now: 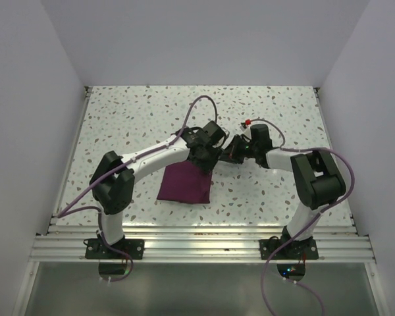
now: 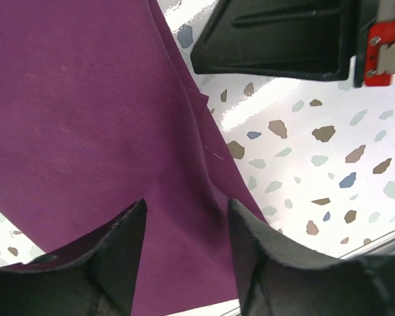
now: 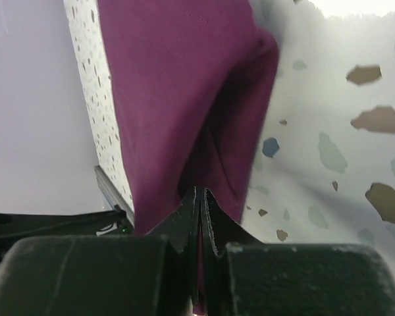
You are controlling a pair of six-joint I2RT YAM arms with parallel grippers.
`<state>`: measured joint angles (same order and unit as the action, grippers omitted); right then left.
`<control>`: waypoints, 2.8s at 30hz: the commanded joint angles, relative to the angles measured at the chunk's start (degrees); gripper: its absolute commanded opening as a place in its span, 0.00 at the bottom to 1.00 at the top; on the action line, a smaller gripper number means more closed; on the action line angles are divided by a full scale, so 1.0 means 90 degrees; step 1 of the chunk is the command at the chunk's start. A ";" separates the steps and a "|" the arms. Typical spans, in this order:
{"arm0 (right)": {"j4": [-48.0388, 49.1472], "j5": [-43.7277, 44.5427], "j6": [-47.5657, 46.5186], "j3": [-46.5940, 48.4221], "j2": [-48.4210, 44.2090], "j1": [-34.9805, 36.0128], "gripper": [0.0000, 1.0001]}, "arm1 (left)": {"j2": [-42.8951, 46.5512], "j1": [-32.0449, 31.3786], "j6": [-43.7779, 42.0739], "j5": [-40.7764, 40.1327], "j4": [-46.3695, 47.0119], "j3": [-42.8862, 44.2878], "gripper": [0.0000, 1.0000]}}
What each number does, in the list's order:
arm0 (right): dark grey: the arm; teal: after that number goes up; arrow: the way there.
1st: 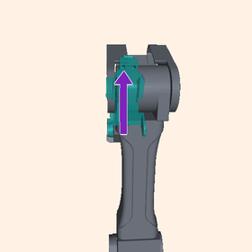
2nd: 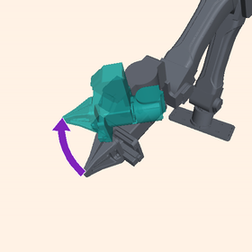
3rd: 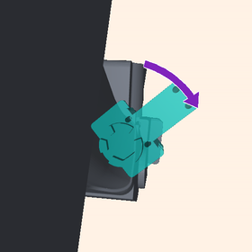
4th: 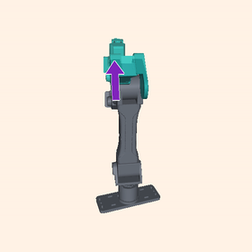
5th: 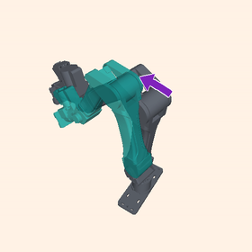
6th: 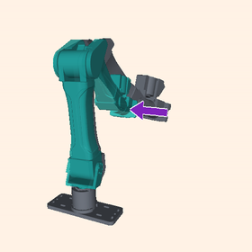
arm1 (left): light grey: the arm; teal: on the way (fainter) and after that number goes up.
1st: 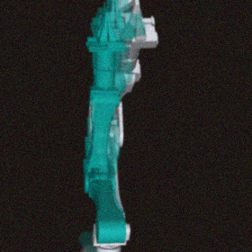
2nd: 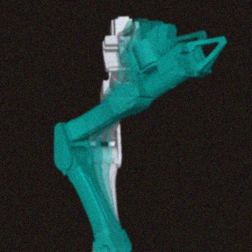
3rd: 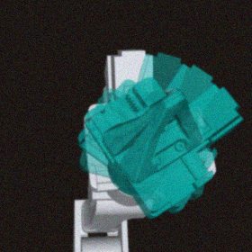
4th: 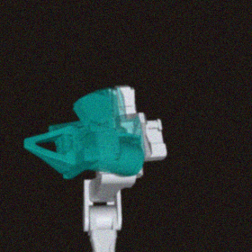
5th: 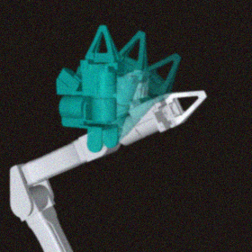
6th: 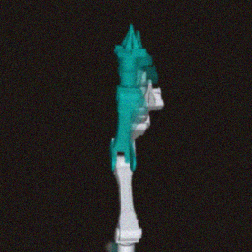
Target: Prepare the surgical pack
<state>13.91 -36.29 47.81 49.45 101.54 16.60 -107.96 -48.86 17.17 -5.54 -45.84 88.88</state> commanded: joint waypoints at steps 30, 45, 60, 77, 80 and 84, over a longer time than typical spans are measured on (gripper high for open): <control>0.3236 -0.0763 0.1785 -0.0299 0.1324 0.0811 0.00 | -0.0856 0.0038 -0.0042 -0.0107 -0.0580 0.1296 0.00; 0.6257 0.0449 0.3058 -0.0436 0.2264 0.1574 0.00 | -0.0583 0.0038 -0.0130 0.0059 -0.0590 0.1326 0.00; 0.6589 -0.0996 0.2959 -0.0583 0.1882 0.1388 0.00 | -0.0504 0.0107 -0.0238 0.0078 -0.0443 0.1003 0.00; 0.6414 -0.0342 0.3047 -0.0357 0.2519 0.1399 0.00 | -0.0563 0.0087 -0.0101 0.0332 -0.0414 0.0955 0.00; 0.6296 -0.0527 0.3008 -0.0777 0.2254 0.1067 0.00 | -0.0485 0.0087 -0.0033 0.0342 -0.0336 0.0769 0.00; 0.5654 -0.1132 0.2833 -0.1090 0.1611 0.0373 0.00 | -0.0271 0.0087 0.0065 0.0372 -0.0209 0.0370 0.18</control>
<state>68.45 -42.26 76.31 40.62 121.97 23.79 -114.41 -47.40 15.90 -5.41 -51.88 93.97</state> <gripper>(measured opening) 0.007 0.128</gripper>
